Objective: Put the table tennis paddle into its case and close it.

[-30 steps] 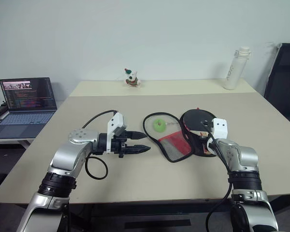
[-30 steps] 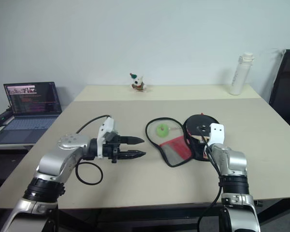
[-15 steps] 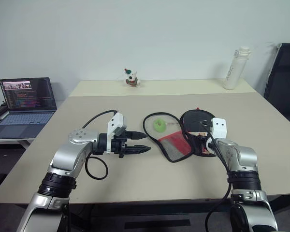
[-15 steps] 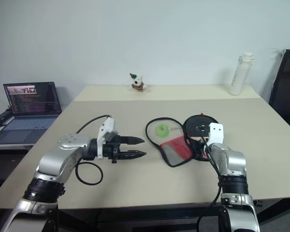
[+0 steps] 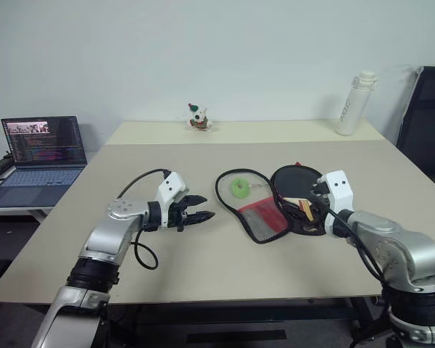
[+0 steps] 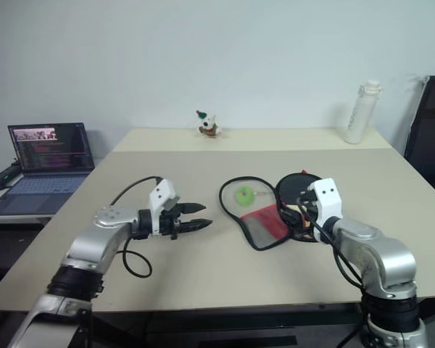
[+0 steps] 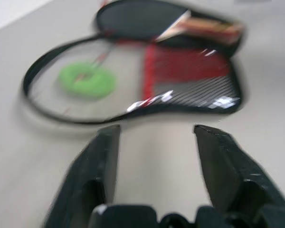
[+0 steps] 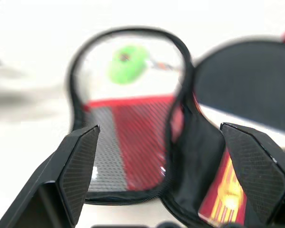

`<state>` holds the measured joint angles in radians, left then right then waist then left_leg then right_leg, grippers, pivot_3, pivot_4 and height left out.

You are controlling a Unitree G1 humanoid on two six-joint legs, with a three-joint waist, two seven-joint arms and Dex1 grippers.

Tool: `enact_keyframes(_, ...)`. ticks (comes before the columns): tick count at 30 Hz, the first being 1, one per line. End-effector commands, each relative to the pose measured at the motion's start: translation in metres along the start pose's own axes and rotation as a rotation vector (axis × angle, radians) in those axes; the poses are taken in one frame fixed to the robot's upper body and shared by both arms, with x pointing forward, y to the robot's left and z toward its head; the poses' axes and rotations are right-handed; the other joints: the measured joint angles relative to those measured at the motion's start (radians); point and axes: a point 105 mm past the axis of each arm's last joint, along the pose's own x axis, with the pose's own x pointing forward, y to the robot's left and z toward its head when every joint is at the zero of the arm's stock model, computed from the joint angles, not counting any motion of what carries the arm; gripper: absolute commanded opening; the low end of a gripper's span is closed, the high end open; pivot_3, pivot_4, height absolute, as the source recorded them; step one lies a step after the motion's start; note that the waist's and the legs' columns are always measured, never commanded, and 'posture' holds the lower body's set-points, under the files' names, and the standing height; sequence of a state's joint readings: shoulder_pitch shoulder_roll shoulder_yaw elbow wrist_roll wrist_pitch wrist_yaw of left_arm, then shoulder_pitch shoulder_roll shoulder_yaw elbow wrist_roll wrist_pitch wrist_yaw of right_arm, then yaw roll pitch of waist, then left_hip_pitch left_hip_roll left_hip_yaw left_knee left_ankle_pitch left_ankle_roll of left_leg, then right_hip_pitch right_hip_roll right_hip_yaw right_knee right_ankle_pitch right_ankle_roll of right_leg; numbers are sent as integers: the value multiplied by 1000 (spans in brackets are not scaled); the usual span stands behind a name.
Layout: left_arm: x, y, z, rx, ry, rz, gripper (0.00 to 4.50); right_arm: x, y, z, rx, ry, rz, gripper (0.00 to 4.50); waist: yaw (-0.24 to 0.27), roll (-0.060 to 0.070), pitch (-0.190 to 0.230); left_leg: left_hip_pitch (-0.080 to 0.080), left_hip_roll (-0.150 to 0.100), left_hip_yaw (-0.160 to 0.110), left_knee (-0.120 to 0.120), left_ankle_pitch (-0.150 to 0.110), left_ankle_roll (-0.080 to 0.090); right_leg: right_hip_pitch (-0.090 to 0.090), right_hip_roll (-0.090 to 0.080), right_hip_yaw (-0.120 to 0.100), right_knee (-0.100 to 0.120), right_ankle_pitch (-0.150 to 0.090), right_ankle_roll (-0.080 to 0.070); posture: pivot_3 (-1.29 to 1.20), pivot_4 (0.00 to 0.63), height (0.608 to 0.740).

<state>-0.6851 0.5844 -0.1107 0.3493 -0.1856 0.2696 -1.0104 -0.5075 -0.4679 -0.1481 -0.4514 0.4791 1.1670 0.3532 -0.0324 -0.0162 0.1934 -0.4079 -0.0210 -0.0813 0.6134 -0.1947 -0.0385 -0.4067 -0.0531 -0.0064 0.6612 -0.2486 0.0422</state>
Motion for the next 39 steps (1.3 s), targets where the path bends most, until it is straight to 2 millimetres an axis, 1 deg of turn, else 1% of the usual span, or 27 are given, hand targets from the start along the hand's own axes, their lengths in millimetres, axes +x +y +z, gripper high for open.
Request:
enact_keyframes(1, 11, 12, -2, 42, 21, 52, 1137, -14, 5, 19, -76, -98, 53, 4500, 2, 0, 0, 0, 0, 0, 0, 0, 0, 0, 0, 0, 0, 0, 0, 0, 150, 740)
enact_keyframes(4, 26, 15, -12, 3, 46, 66, 21, -23, 12, 23, -105, -116, 128, 4500, 4, -1, 0, -1, -1, 0, 1, 0, 0, 0, -1, 0, -1, 0, 0, 0, 150, 740)
enact_keyframes(8, 42, 16, -21, -14, 80, 65, 21, -29, 20, 21, -132, -102, 189, 4500, 4, -1, 0, -2, -1, 0, 1, 0, 0, 0, -1, 0, -2, 0, 0, 0, 150, 740)
enact_keyframes(12, 57, 19, -27, -63, 98, 92, 21, -31, 17, 16, -138, -85, 179, 4500, 3, -2, 0, -2, -1, 0, 1, 0, 0, 0, -1, -1, -2, 0, 1, 0, 150, 740)
enact_keyframes(16, 71, 20, -24, -96, 91, 123, 21, -33, 14, 13, -135, -78, 162, 4500, 4, -2, 0, -2, -1, 0, 1, 0, 0, 0, -1, -1, -1, 0, 1, 0, 150, 740)
enact_keyframes(22, 81, 22, -19, -127, 88, 166, 21, -36, 8, 8, -140, -58, 136, 4500, 4, -3, 0, -2, -2, 0, 2, 0, 0, 1, -1, -1, -2, 0, 1, 0, 150, 740)
enact_keyframes(25, 90, 20, -11, -108, 87, 165, 21, -39, 4, 4, -121, -37, 114, 4500, 5, -3, 0, -2, -2, -1, 2, 0, 0, 1, -1, -1, -1, 0, 1, 0, 150, 740)
enact_keyframes(29, 100, 17, 6, -75, 61, 146, 21, -43, -1, 1, -84, -24, 92, 4500, 6, -3, 0, -3, -2, -1, 4, 0, 0, 1, -1, -2, -1, 1, 1, 0, 150, 740)
enact_keyframes(35, 113, 10, 43, -58, -29, 90, 21, -52, -6, -2, -69, -16, 57, 4500, 5, -4, 1, -5, -2, -2, 5, 0, 0, 0, -1, -3, -1, 1, 1, 0, 150, 740)
enact_keyframes(39, 122, 2, 72, -59, -107, 50, 21, -61, -12, -6, -57, -2, 33, 4500, 6, -4, 1, -7, -2, -3, 7, 0, 0, 0, -1, -4, -1, 1, 2, 0, 150, 740)
